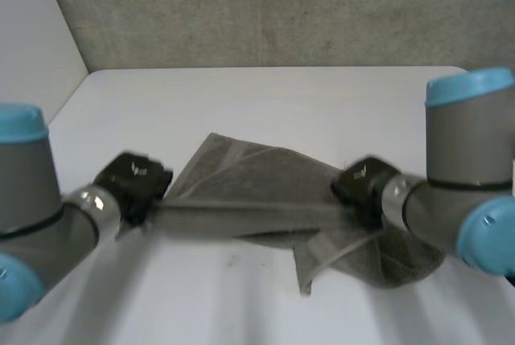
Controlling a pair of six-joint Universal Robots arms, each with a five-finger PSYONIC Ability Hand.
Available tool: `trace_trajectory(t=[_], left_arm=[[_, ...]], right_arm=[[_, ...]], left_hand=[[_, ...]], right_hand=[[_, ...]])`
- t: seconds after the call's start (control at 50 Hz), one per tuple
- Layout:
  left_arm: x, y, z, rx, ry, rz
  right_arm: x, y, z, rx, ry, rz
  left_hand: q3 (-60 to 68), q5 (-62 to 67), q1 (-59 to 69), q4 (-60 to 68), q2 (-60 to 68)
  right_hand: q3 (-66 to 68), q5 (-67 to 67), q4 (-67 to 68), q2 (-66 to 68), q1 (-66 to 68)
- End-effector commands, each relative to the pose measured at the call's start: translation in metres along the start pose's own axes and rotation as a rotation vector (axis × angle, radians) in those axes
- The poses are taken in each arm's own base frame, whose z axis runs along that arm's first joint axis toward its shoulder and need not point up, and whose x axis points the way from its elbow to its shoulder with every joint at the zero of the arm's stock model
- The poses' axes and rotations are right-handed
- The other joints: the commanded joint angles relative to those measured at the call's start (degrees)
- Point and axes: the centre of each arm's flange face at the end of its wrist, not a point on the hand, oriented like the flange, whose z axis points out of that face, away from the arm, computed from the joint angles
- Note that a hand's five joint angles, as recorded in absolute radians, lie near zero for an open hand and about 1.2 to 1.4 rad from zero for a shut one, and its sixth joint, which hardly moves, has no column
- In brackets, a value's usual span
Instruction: Fold the towel.
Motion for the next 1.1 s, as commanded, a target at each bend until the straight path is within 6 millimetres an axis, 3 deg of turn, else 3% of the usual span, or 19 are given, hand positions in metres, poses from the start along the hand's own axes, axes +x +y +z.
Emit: trace_trajectory(t=[0.02,0.04,0.06,0.1,0.12,0.16,0.24,0.3,0.38,0.4,0.44,0.56,0.6,0.62,0.66,0.76,0.88,0.98,1.1], left_arm=[[-0.045,-0.071,0.047,0.324,-0.196,0.023],[-0.06,-0.096,0.051,0.445,-0.267,0.033],[-0.06,-0.096,0.051,0.446,-0.268,0.033],[-0.091,-0.146,0.046,0.741,-0.436,0.029],[-0.091,-0.146,0.046,0.742,-0.437,0.029],[-0.113,-0.186,0.023,1.074,-0.558,-0.06],[-0.124,-0.199,-0.003,1.207,-0.539,-0.163],[-0.124,-0.189,-0.007,1.169,-0.484,-0.231],[-0.113,-0.166,0.006,1.065,-0.437,-0.253],[-0.105,-0.15,0.014,1.0,-0.412,-0.261],[-0.096,-0.136,0.019,0.946,-0.384,-0.266],[-0.049,-0.073,0.034,0.7,-0.243,-0.236],[-0.023,-0.037,0.041,0.562,-0.184,-0.173],[-0.023,-0.037,0.041,0.561,-0.184,-0.173],[-0.003,-0.003,0.045,0.42,-0.141,-0.09],[0.015,0.023,0.043,0.299,-0.095,-0.007],[0.016,0.023,0.035,0.28,-0.085,-0.005],[0.001,-0.003,0.014,0.339,-0.127,-0.007],[-0.013,-0.028,-0.007,0.42,-0.163,-0.048]], right_arm=[[0.073,-0.075,0.008,0.3,0.392,-0.019],[0.095,-0.098,0.001,0.412,0.524,-0.013],[0.114,-0.121,-0.01,0.536,0.652,-0.002],[0.13,-0.142,-0.028,0.673,0.77,0.013],[0.131,-0.143,-0.029,0.674,0.771,0.013],[0.149,-0.172,-0.071,0.92,0.949,0.025],[0.15,-0.179,-0.1,1.063,1.037,0.028],[0.139,-0.172,-0.099,1.043,0.986,0.003],[0.114,-0.144,-0.07,0.875,0.794,-0.038],[0.114,-0.144,-0.07,0.874,0.793,-0.038],[0.086,-0.107,-0.035,0.659,0.588,-0.049],[0.047,-0.055,-0.003,0.406,0.348,-0.039],[0.022,-0.03,0.016,0.326,0.208,-0.037],[0.022,-0.03,0.016,0.326,0.207,-0.037],[-0.001,-0.009,0.033,0.296,0.067,-0.039],[-0.015,0.007,0.05,0.27,-0.015,-0.028],[-0.012,0.008,0.049,0.254,0.009,0.006],[0.002,0.001,0.036,0.263,0.061,0.179],[0.023,0.008,0.025,0.255,0.117,0.388]], left_hand=[[10.32,10.51,11.33,10.29,10.26],[10.32,10.51,11.33,10.29,10.26],[10.32,10.51,11.33,10.29,10.26],[10.32,10.51,11.33,10.29,10.26],[10.32,10.51,11.33,10.29,10.26],[10.32,10.51,11.33,10.29,10.26],[10.32,10.51,11.33,10.29,10.26],[10.32,10.51,11.33,10.29,10.26],[10.32,10.51,11.33,10.29,10.26],[10.32,10.51,11.33,10.29,10.26],[10.32,10.51,11.33,10.29,10.26],[10.32,10.51,11.33,10.29,10.26],[10.32,10.51,11.33,10.29,10.26],[10.32,10.51,11.33,10.29,10.26],[10.32,10.51,11.33,10.29,10.26],[10.32,10.51,11.33,10.29,10.26],[10.32,10.51,11.33,10.29,10.26],[10.32,10.51,11.33,10.29,10.26],[10.32,10.51,11.33,10.29,10.26]], right_hand=[[12.14,13.4,11.61,12.2,24.21],[12.14,13.4,11.61,12.2,24.21],[12.14,13.4,11.61,12.2,24.21],[12.14,13.4,11.61,12.2,24.21],[12.14,13.4,11.61,12.2,24.21],[12.14,13.4,11.61,12.2,24.21],[12.14,13.4,11.61,12.2,24.21],[12.14,13.4,11.61,12.2,24.21],[12.14,13.4,11.61,12.2,24.21],[12.14,13.4,11.61,12.2,24.21],[12.14,13.4,11.61,12.2,24.21],[12.14,13.4,11.61,12.2,24.21],[12.14,13.4,11.61,12.2,24.21],[12.14,13.4,11.61,12.2,24.21],[12.14,13.4,11.61,12.2,24.21],[12.14,13.4,11.61,12.2,24.21],[12.14,13.4,11.61,12.2,24.21],[-34.13,-32.87,-34.66,-34.07,-22.06],[-45.83,-44.58,-46.36,-45.77,-33.77]])
